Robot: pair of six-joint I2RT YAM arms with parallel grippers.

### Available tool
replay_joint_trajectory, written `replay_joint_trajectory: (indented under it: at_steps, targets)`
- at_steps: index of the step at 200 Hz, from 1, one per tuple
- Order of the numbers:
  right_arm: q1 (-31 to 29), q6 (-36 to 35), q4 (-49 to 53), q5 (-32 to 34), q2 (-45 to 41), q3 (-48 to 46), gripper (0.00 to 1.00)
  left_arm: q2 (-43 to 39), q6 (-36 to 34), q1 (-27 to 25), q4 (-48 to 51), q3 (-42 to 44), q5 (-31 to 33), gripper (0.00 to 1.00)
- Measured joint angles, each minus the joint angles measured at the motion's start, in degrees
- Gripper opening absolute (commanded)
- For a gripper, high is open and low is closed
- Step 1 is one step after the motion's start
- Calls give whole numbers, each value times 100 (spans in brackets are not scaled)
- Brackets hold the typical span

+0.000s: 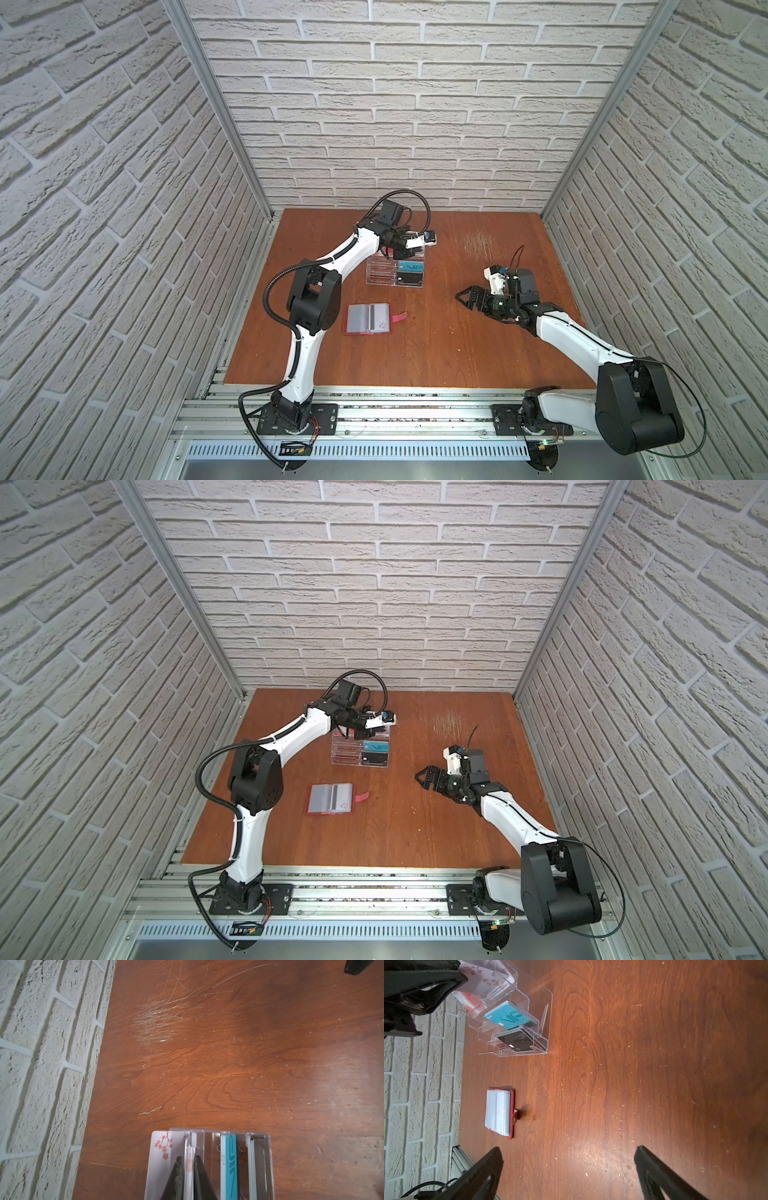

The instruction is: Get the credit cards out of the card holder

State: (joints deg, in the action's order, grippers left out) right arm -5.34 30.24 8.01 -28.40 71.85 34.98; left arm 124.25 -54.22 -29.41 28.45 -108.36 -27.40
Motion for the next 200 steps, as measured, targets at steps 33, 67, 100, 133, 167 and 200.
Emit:
replay_joint_trajectory:
  at_steps: [33, 67, 100, 133, 167, 200]
  targets:
    - [0, 0, -15, -2, 0, -9, 100, 0, 48, -13, -57, 0, 94, 30]
    - [0, 20, -96, -39, 4, -48, 100, 0, 236, -11, -304, 2, 247, 40]
    - [0, 61, -111, -66, 4, -72, 100, -42, 815, 66, -793, 44, 317, 60]
    - [0, -92, 299, 68, 4, 120, 100, -632, 1716, 282, -1537, 595, 573, 98]
    - [26, -619, 1226, 905, 46, 1224, 100, -2052, 3161, 776, -2229, 1808, 1290, 98]
    - [55, -1113, 1272, 2164, 435, 1856, 100, -4229, 4765, 1770, -3062, 4085, 2846, 98]
